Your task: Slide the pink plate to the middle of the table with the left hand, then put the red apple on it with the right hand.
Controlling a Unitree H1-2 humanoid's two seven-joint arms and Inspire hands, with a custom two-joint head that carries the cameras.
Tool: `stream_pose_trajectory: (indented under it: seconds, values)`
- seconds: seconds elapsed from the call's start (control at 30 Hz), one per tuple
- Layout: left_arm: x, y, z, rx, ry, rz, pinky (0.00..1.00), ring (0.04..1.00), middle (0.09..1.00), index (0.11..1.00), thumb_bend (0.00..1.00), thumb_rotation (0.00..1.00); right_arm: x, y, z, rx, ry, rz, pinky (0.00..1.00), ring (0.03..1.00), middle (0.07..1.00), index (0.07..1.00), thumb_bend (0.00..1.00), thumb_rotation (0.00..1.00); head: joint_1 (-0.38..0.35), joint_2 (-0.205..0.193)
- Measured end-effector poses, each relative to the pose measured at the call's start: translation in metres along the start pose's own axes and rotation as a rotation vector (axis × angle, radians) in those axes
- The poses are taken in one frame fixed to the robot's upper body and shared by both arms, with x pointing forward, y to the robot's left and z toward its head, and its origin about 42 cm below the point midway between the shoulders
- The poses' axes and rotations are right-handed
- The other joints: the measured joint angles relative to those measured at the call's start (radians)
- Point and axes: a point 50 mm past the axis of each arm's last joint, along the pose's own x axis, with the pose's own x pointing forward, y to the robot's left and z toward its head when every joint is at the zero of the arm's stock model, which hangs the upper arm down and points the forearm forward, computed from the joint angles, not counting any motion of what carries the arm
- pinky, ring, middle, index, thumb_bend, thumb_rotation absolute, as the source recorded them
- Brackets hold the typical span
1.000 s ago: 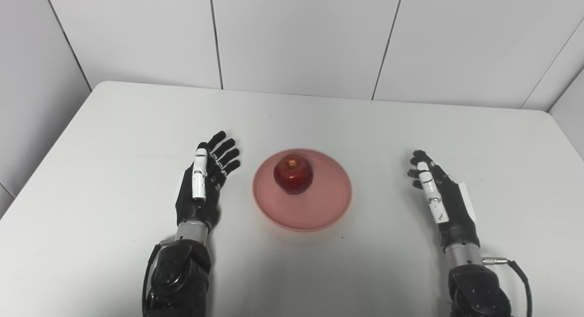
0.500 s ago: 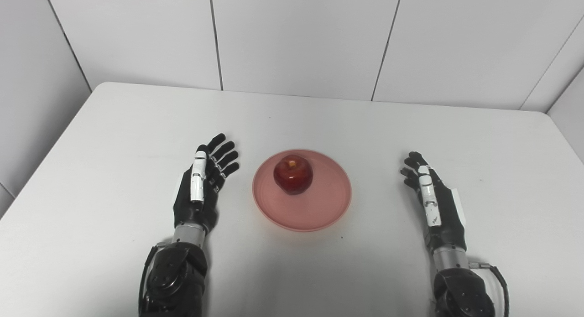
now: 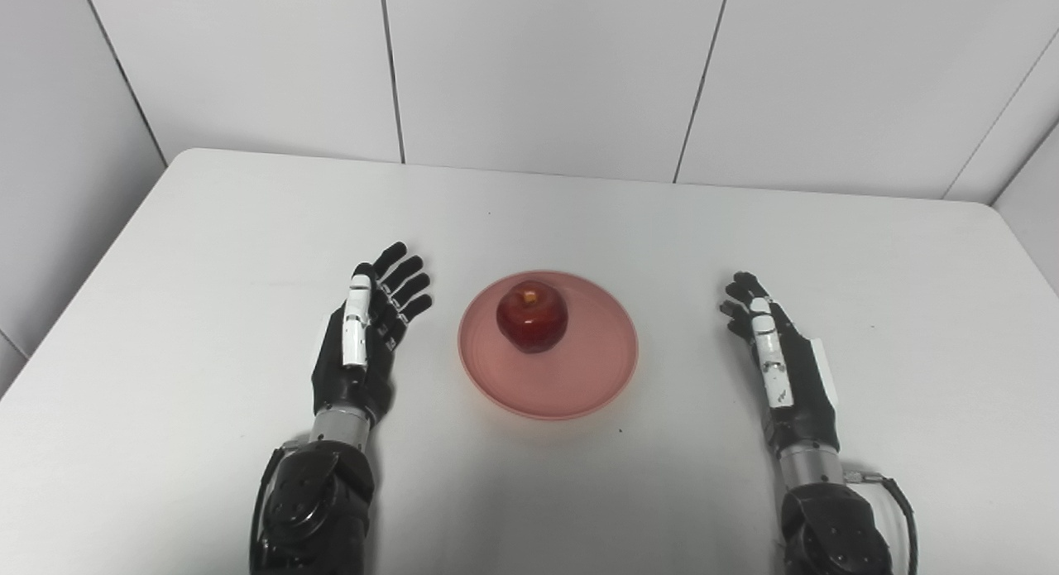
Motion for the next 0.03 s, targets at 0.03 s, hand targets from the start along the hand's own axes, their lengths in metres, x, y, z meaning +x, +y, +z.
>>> stream_pose_trajectory:
  seconds: [0.03]
  values:
    - [0.0000, 0.0000, 0.0000, 0.000, 0.000, 0.000, 0.82, 0.828, 0.827, 0.808, 0.38, 1.00, 0.0000, 0.0001, 0.0000, 0.000, 0.000, 0.000, 0.87, 0.844, 0.859, 0.854, 0.26, 1.00, 0.002, 0.000]
